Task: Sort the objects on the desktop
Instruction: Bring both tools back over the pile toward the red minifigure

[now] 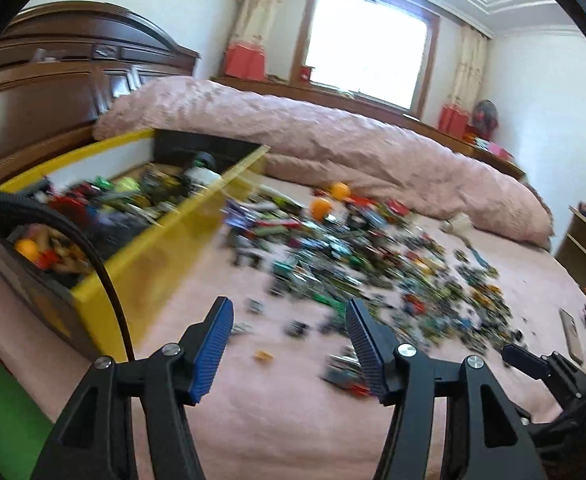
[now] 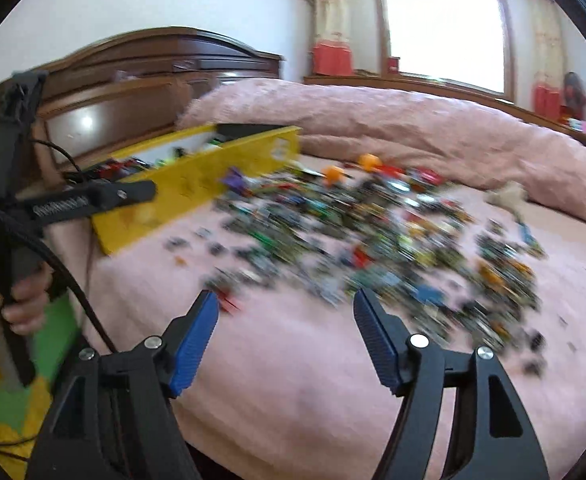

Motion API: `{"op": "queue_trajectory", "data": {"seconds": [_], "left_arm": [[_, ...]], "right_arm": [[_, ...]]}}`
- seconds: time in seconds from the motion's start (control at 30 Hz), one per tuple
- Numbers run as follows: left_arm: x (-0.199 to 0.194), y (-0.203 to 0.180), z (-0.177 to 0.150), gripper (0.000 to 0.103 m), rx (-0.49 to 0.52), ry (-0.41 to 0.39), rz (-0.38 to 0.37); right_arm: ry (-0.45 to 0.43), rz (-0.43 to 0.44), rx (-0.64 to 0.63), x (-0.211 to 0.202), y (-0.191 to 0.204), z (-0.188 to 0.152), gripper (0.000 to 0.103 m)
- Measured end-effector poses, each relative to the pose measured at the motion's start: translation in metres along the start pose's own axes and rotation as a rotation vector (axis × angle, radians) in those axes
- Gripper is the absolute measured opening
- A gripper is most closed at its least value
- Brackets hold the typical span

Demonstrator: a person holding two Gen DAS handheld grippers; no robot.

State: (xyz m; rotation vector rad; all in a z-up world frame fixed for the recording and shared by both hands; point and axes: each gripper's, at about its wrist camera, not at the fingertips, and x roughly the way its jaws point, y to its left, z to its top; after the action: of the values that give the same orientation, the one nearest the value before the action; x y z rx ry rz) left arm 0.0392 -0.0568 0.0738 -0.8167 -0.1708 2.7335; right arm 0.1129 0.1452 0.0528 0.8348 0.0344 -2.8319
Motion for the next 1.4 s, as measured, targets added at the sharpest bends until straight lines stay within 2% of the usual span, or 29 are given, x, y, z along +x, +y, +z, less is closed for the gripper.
{"op": "queue_trajectory", "data": {"seconds": [0.17,0.27,0.43,0.6,0.67,0.77,1.17,1.37,1.4], "left_arm": [[0.017,-0.037,-0.021,0.060,0.061,0.014,-0.026],[0.033,-0.054,-0.034,0.060,0.095,0.050,-0.022],[0.046,-0.060,-0.046,0.060,0.099,0.103,-0.021],[0.048,-0.059,-0.050,0.060,0.093,0.120,-0.027],[0.049,-0.062,-0.050,0.060,0.110,0.121,-0.036],[0.051,-0.064,-0.052,0.060,0.133,0.116,-0.029],[0.055,-0.053,-0.055,0.060,0.155,0.104,-0.004],[0.057,-0.054,-0.057,0.060,0.162,0.101,-0.047],[0.059,-0.057,-0.057,0.057,0.175,0.097,-0.054]], "right_arm": [[-0.014,-0.091,0.072,-0.009,-0.036,-0.029,0.072],[-0.013,-0.139,0.130,-0.008,-0.057,-0.039,0.072],[-0.024,-0.195,0.201,-0.010,-0.084,-0.051,0.073],[-0.010,-0.254,0.204,-0.002,-0.092,-0.061,0.073],[-0.014,-0.260,0.199,-0.001,-0.092,-0.064,0.074],[-0.026,-0.261,0.189,-0.001,-0.090,-0.066,0.080],[-0.021,-0.265,0.183,0.003,-0.087,-0.069,0.082],[-0.023,-0.265,0.183,0.002,-0.086,-0.069,0.082],[-0.022,-0.265,0.184,0.003,-0.087,-0.069,0.082]]}}
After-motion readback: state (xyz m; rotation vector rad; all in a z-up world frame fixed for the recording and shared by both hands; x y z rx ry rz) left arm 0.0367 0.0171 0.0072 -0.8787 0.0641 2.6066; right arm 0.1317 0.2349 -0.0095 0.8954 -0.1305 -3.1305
